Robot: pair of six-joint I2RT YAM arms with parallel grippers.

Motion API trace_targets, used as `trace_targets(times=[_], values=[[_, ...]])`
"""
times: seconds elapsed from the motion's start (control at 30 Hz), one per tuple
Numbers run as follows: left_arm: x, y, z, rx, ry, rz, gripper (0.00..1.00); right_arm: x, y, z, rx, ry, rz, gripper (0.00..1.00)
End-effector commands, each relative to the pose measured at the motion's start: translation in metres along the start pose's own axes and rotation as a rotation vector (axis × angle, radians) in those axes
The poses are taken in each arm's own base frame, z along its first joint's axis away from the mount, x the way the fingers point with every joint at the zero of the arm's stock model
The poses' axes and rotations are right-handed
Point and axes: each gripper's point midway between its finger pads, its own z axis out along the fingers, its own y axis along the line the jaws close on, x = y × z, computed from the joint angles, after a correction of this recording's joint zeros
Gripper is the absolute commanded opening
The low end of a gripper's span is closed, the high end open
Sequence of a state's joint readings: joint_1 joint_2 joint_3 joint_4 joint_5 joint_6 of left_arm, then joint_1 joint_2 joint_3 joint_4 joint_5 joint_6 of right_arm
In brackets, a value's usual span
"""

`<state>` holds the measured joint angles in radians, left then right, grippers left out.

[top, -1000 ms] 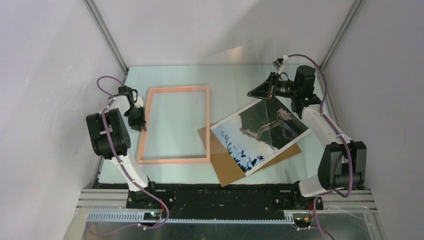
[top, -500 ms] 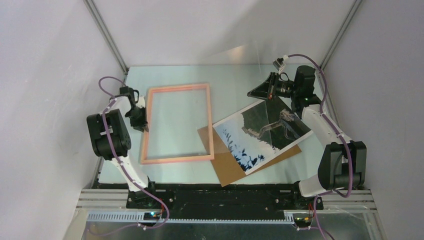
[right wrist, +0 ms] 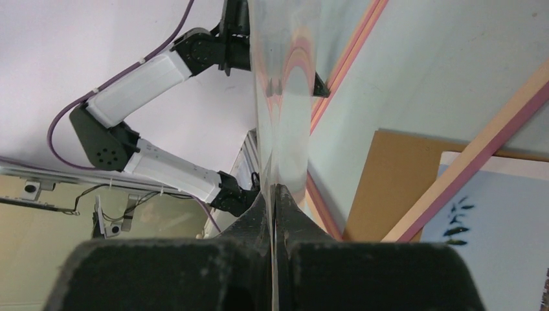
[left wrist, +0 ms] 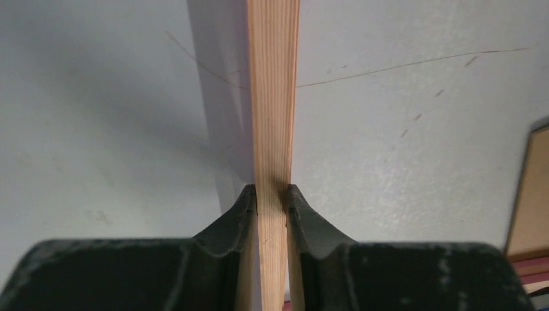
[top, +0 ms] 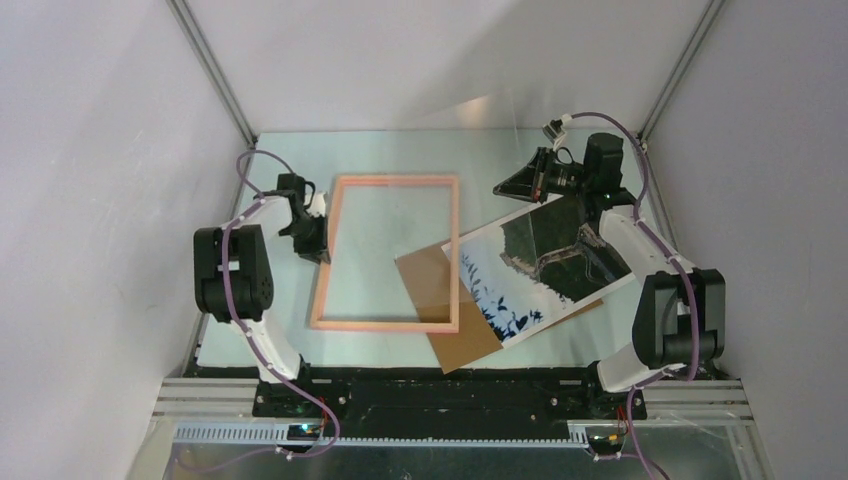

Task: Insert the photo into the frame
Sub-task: Move the photo frame to the center of the board.

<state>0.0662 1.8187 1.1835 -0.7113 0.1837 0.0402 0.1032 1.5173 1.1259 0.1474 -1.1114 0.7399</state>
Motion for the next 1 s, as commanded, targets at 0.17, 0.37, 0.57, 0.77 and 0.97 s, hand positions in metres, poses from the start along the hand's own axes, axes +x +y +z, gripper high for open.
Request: trace_targets(times=[0.17,0.37,0.57,0.77,0.97], values=[[0.002,-0.058,0.001,0.227,-0.046,-0.077,0.0,-0.006,-0.021,0.018,-0.02,-0.009,0.013,0.0],[0.008,-0.082,0.007,0.369,-0.015,-0.135,0.0,-0.009,-0.041,0.033,-0.036,-0.017,0.037,0.0],[0.013,-0.093,0.008,0.437,-0.02,-0.165,0.0,0.003,-0.059,0.051,-0.038,0.011,0.073,0.0],[0.019,-0.095,0.006,0.456,-0.028,-0.141,0.09,0.007,-0.073,0.064,-0.054,0.012,0.132,0.0],[0.023,-0.096,0.001,0.47,-0.04,-0.116,0.33,0.011,-0.083,0.076,-0.071,0.01,0.192,0.0]])
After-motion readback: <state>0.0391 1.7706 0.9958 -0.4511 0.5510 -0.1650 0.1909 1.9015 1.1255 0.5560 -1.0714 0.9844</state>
